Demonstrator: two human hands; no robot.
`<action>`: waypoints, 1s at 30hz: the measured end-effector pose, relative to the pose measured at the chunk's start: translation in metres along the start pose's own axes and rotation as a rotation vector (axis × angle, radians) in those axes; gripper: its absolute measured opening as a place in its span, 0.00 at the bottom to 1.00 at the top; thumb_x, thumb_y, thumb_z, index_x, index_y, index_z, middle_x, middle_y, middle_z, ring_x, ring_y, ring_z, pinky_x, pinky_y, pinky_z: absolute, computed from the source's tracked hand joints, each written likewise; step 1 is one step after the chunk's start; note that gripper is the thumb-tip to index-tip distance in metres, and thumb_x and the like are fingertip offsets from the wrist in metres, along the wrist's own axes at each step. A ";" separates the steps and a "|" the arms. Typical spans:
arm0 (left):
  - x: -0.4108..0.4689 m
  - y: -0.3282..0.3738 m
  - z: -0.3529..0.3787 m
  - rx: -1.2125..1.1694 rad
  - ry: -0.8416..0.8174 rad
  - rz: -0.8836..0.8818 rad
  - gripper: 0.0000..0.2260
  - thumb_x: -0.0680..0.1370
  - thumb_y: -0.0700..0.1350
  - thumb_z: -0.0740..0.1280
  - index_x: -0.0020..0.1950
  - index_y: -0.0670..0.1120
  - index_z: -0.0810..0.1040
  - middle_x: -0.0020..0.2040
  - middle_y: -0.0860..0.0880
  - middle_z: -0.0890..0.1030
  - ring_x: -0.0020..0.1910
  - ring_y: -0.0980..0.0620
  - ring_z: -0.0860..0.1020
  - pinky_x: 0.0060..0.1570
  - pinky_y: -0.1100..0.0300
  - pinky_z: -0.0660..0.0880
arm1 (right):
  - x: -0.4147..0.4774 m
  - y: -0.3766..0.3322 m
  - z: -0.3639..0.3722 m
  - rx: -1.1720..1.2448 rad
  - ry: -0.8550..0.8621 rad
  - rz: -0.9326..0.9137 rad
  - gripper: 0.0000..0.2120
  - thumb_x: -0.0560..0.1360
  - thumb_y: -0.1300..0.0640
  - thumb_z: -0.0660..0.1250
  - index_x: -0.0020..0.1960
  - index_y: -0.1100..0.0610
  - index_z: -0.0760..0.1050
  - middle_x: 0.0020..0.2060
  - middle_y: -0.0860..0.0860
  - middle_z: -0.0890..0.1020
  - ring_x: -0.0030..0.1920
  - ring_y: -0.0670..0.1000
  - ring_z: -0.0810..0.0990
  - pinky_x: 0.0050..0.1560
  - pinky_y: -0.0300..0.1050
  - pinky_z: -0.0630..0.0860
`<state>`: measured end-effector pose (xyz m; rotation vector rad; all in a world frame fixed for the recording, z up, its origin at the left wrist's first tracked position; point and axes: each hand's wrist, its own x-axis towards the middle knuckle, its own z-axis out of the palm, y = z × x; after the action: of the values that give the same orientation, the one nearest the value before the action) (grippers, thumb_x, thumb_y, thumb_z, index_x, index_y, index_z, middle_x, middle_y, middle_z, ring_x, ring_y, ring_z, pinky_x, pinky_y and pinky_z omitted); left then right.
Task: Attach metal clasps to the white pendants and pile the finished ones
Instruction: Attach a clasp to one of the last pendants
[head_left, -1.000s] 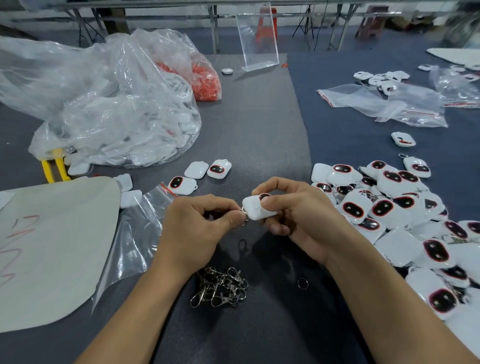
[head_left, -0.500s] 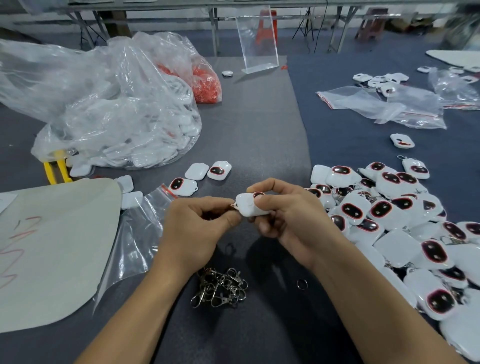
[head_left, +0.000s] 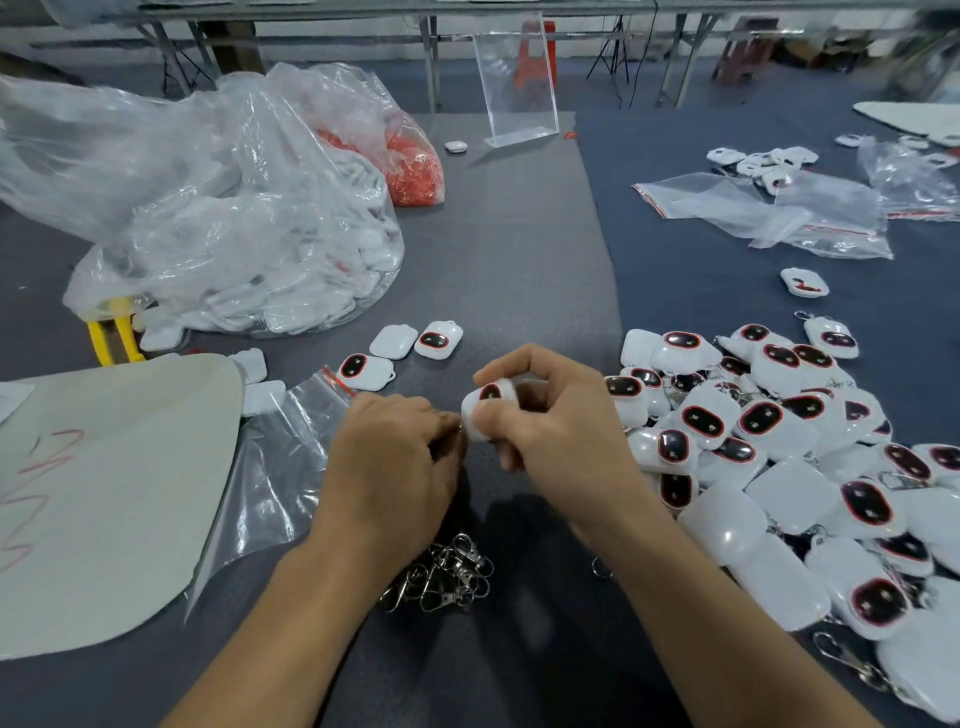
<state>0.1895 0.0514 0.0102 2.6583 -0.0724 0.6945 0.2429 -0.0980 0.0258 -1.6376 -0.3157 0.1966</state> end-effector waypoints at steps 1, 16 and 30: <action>0.001 0.001 -0.001 -0.118 0.010 -0.078 0.06 0.74 0.46 0.70 0.38 0.50 0.85 0.29 0.53 0.76 0.31 0.55 0.72 0.38 0.58 0.66 | 0.002 -0.001 -0.002 0.112 0.008 0.055 0.09 0.72 0.66 0.70 0.43 0.52 0.81 0.28 0.51 0.81 0.23 0.47 0.73 0.26 0.39 0.70; 0.001 0.006 0.000 -0.163 -0.012 -0.138 0.09 0.73 0.49 0.69 0.35 0.48 0.85 0.28 0.52 0.76 0.31 0.54 0.74 0.37 0.58 0.66 | 0.003 0.000 -0.002 0.199 0.071 0.203 0.10 0.75 0.69 0.66 0.45 0.56 0.82 0.31 0.51 0.81 0.24 0.47 0.71 0.27 0.41 0.68; 0.007 0.013 0.003 -0.859 -0.039 -0.404 0.08 0.75 0.48 0.72 0.43 0.61 0.88 0.28 0.59 0.78 0.29 0.60 0.71 0.31 0.66 0.69 | 0.010 -0.001 -0.011 0.602 -0.048 0.483 0.11 0.79 0.68 0.60 0.51 0.61 0.81 0.35 0.57 0.83 0.24 0.48 0.69 0.26 0.39 0.64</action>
<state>0.1950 0.0387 0.0157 1.7805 0.1277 0.3549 0.2555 -0.1053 0.0289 -1.0847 0.1098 0.6333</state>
